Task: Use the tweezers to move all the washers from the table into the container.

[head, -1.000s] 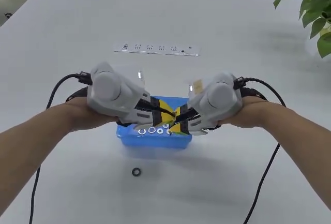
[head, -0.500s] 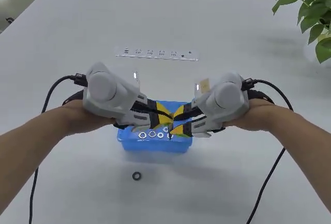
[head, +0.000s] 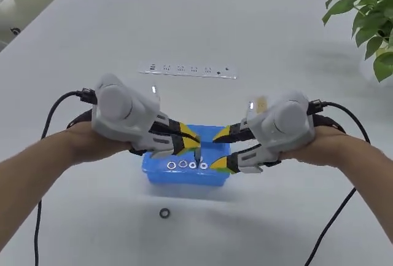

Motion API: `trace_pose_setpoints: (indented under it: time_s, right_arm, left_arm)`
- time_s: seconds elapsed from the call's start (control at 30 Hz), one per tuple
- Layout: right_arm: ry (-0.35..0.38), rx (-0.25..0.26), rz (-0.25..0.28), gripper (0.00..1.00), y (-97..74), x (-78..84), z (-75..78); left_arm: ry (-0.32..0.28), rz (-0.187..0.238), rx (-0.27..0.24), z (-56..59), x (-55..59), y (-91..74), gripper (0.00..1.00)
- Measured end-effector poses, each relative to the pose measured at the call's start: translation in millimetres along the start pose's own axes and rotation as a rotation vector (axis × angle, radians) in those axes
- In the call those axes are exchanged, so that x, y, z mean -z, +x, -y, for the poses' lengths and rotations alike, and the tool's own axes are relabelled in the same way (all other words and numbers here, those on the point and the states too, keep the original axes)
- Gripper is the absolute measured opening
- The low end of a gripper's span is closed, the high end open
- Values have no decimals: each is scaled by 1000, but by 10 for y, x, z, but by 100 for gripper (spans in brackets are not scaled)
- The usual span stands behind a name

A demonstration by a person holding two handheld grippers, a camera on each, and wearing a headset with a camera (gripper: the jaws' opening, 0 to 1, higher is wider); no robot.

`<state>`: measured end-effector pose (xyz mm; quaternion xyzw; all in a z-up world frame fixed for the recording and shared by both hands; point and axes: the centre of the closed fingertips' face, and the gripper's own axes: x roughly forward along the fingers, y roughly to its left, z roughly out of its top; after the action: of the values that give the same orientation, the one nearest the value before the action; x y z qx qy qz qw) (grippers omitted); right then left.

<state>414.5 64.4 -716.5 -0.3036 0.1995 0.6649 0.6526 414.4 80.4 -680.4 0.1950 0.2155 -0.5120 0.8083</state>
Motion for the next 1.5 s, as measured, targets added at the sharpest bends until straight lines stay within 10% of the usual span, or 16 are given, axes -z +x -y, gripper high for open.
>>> trace_pose_setpoints:
  time_s: [1.5]
  right_arm:
    - [248, 181, 169, 100, -480, -15, -383]
  left_arm:
    - [-46, -7, -73, 148, 2, -632, 5]
